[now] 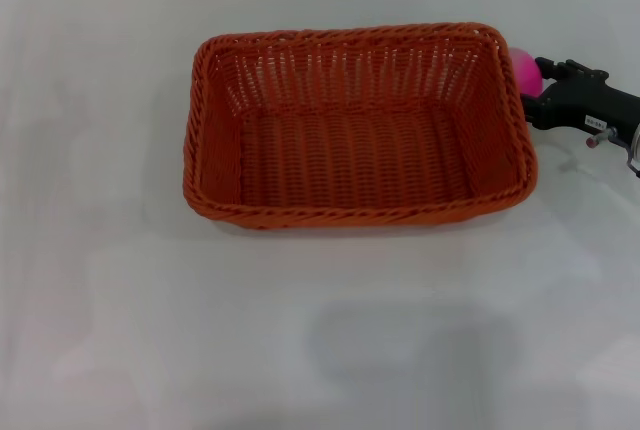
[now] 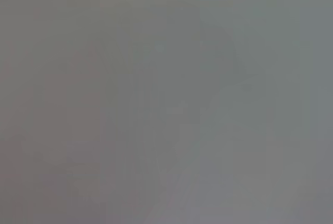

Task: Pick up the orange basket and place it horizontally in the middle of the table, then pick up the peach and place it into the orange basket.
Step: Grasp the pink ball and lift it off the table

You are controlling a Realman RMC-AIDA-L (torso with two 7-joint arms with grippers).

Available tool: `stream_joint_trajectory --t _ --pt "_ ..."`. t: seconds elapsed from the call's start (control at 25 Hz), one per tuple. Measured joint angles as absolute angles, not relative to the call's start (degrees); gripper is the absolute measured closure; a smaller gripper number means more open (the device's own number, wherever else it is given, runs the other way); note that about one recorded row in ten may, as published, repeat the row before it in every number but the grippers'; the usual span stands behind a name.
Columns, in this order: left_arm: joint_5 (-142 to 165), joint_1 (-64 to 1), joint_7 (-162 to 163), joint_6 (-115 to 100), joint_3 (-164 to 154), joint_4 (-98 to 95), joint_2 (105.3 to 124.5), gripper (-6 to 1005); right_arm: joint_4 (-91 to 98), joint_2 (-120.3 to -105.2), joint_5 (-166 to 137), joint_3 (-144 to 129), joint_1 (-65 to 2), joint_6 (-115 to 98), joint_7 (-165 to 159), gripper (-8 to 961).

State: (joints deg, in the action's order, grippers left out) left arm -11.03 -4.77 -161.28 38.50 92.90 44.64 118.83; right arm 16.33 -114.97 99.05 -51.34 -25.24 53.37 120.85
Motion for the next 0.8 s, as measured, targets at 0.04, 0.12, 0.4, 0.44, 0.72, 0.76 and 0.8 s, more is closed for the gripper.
stream_joint_trajectory --t 0.04,0.12,0.4,0.44,0.72,0.76,0.8 --pt "-11.0 -4.8 -161.3 38.5 92.9 44.7 118.83 372 16.3 -114.97 99.1 -51.3 -25.2 53.0 120.8 99" --pt "-11.0 -4.8 -161.3 38.5 92.9 44.8 118.83 372 16.3 -115.01 99.1 -51.3 -25.2 52.5 120.8 100" --pt "-11.3 -4.9 -161.3 38.6 92.9 44.8 118.83 371 16.6 -115.05 99.5 -51.1 -25.2 52.3 120.8 169" --pt "-11.4 -4.9 -161.3 38.6 92.9 44.7 118.83 371 16.6 -115.05 99.5 -51.1 -25.2 52.3 120.8 202" --pt "-11.4 -5.0 -161.3 38.8 93.0 44.6 118.83 372 16.9 -114.93 99.5 -50.7 -25.1 52.3 120.5 466" --pt "-11.4 -5.0 -161.3 38.8 93.0 44.6 118.83 372 16.9 -114.9 99.4 -50.8 -25.1 52.3 120.4 507" --pt "-11.4 -5.0 -161.3 38.8 93.0 44.6 118.83 372 16.9 -114.85 99.3 -50.9 -25.2 52.3 120.4 513"
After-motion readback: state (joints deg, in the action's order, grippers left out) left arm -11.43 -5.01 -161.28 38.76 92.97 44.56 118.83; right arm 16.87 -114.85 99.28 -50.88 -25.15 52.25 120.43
